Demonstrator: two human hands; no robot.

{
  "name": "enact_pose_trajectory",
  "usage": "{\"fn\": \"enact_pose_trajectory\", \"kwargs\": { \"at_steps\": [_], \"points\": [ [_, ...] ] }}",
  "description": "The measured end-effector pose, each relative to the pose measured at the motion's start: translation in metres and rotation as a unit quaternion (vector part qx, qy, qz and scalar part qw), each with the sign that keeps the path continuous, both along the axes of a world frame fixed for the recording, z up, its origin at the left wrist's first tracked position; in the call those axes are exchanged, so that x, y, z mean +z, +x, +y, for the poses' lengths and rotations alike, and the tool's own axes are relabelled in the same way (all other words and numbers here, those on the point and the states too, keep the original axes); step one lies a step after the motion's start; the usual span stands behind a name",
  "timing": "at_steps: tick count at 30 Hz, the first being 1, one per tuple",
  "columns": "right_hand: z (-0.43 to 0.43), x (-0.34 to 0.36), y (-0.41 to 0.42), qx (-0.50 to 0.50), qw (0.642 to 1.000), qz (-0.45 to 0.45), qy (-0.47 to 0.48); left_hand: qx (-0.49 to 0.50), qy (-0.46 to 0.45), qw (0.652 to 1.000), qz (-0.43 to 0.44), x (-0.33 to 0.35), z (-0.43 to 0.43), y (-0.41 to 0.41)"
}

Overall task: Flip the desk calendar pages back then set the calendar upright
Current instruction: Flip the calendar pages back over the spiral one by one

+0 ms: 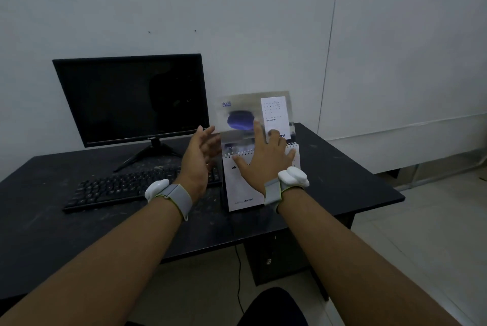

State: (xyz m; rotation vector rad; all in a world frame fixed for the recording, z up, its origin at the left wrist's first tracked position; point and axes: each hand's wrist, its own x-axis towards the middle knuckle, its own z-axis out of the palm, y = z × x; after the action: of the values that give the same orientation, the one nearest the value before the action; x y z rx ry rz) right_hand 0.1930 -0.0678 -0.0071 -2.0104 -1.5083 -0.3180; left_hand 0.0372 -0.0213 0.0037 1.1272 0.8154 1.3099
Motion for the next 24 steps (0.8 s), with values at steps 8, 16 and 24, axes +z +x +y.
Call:
{"fn": "enact_pose_trajectory", "kwargs": {
  "at_steps": [8, 16, 24],
  "points": [
    [-0.003, 0.047, -0.019, 0.037, 0.989, 0.014, 0.144, -0.028, -0.006, 1.000, 0.009, -0.002, -0.010, 0.003],
    [0.006, 0.049, -0.032, 0.014, 0.982, 0.061, 0.178, -0.028, -0.007, 0.999, 0.015, -0.003, -0.014, 0.003],
    [0.010, 0.042, -0.032, 0.049, 0.975, 0.077, 0.205, -0.017, 0.024, 0.999, 0.025, -0.004, -0.018, 0.003]
  ]
}}
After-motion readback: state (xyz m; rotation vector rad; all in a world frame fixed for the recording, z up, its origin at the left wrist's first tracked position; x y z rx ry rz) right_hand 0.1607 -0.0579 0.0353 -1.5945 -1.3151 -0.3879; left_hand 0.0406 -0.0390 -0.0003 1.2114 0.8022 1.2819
